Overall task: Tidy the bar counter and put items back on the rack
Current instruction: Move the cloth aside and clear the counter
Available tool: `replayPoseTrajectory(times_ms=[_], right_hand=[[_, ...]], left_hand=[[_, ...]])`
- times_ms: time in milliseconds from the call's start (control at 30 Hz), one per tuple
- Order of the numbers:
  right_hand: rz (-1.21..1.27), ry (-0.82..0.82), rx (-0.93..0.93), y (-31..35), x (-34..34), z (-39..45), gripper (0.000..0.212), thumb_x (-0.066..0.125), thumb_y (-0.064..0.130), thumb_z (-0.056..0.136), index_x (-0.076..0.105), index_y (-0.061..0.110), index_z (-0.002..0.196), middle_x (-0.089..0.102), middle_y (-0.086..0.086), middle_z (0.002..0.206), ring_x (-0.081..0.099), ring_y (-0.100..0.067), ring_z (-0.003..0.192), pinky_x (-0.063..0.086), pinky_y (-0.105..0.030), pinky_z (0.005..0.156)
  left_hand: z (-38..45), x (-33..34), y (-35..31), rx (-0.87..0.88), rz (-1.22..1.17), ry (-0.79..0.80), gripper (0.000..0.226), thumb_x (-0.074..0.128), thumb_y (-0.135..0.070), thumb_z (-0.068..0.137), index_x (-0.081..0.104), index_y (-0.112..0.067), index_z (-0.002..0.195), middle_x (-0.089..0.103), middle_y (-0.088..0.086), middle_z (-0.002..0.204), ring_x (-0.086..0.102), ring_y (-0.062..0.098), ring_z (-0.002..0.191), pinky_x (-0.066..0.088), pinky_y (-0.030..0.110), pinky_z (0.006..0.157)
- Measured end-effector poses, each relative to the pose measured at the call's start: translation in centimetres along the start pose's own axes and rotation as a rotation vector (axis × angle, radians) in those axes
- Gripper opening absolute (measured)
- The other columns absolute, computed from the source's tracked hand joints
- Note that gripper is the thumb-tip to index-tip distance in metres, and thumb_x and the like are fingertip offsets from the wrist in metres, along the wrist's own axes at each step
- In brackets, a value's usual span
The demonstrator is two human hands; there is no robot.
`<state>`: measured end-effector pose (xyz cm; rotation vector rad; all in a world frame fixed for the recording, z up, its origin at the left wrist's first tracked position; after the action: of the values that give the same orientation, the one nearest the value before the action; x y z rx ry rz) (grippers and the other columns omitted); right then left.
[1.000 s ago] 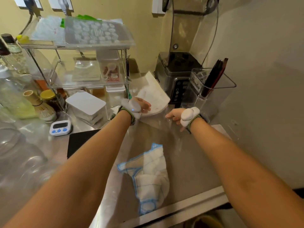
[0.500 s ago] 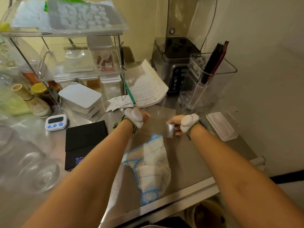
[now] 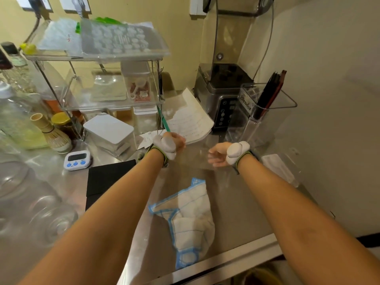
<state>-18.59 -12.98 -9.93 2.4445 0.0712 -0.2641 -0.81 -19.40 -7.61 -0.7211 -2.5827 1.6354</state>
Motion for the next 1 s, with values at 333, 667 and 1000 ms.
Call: replayPoseTrajectory(times_ms=[333,667,1000], right_hand=[[0.095,-0.078,-0.38,14.2,0.0,-5.7,0.031,0.045,0.005,0.097,0.047,0.004,0.066,0.055,-0.005,0.036,0.049,-0.008,0.022,0.032,-0.007,0.028],[0.0,-0.131,-0.602,28.1,1.9,-12.9,0.032,0.049,0.011,0.095,0.045,0.012,0.063,0.045,-0.003,0.057,0.04,-0.006,0.028,0.023,-0.008,0.031],[-0.117,-0.103,-0.66,33.3,7.4,-11.7,0.031,0.048,0.001,0.092,0.051,0.007,0.062,0.047,-0.008,0.06,0.045,-0.012,0.038,0.028,-0.016,0.035]], left_hand=[[-2.9,-7.6,-12.2,0.239,-0.113,-0.223,0.029,0.049,-0.002,0.093,0.051,-0.015,0.068,0.053,0.003,0.066,0.049,0.013,0.056,0.039,0.007,0.032],[-6.7,-17.0,-21.5,0.349,-0.327,-0.39,0.03,0.039,0.005,0.096,0.052,-0.013,0.076,0.055,0.005,0.058,0.044,0.014,0.052,0.035,0.008,0.033],[-4.5,-25.5,-20.5,0.272,-0.233,-0.521,0.035,0.058,0.001,0.086,0.041,-0.024,0.069,0.053,0.012,0.088,0.052,0.022,0.071,0.048,0.029,0.079]])
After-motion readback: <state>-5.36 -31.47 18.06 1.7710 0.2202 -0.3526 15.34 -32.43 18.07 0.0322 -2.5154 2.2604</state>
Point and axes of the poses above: each hand's wrist, its own z-axis towards the middle knuckle, its own x-axis out of the palm, y = z × x, the point moved 8 cm from there along z, towards the middle knuckle
